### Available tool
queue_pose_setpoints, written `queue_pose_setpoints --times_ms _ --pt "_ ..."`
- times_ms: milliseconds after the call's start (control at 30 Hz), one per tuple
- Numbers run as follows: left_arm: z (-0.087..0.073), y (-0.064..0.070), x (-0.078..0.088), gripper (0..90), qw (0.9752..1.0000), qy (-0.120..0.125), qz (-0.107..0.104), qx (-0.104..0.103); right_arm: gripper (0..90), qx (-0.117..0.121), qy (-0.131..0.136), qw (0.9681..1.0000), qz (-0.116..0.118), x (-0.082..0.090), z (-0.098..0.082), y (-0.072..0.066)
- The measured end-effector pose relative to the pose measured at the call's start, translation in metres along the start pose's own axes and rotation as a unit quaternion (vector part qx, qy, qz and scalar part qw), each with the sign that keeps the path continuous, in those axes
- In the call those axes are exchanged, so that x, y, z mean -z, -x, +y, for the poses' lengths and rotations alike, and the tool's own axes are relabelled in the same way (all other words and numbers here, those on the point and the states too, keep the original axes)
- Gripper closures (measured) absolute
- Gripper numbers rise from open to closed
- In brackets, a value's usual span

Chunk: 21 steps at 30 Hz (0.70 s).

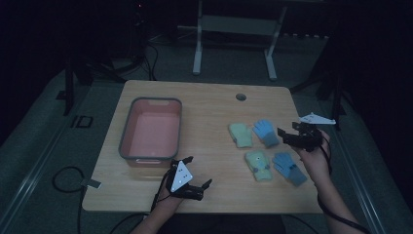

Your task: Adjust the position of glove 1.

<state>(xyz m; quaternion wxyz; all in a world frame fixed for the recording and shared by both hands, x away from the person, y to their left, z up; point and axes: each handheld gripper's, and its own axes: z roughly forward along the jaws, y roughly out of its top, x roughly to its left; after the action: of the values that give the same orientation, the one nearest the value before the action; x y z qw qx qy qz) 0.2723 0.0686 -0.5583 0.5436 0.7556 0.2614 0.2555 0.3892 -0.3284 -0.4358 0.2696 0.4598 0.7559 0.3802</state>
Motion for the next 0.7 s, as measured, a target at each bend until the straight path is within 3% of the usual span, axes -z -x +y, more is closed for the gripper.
queue_pose_setpoints --times_ms 167,467,700 --pt "0.0 0.001 0.0 0.5 1.0 0.0 -0.002 -0.002 40.4 0.009 -0.003 0.9997 0.022 -0.011 0.008 -0.007" --pt "0.0 0.001 0.0 0.5 1.0 -0.001 -0.005 -0.004 42.1 0.029 -0.033 0.9968 0.067 -0.044 0.019 -0.025" --pt "0.0 0.001 0.0 0.5 1.0 -0.002 -0.006 -0.004 42.8 0.049 -0.047 0.9938 0.088 -0.074 0.022 -0.04"
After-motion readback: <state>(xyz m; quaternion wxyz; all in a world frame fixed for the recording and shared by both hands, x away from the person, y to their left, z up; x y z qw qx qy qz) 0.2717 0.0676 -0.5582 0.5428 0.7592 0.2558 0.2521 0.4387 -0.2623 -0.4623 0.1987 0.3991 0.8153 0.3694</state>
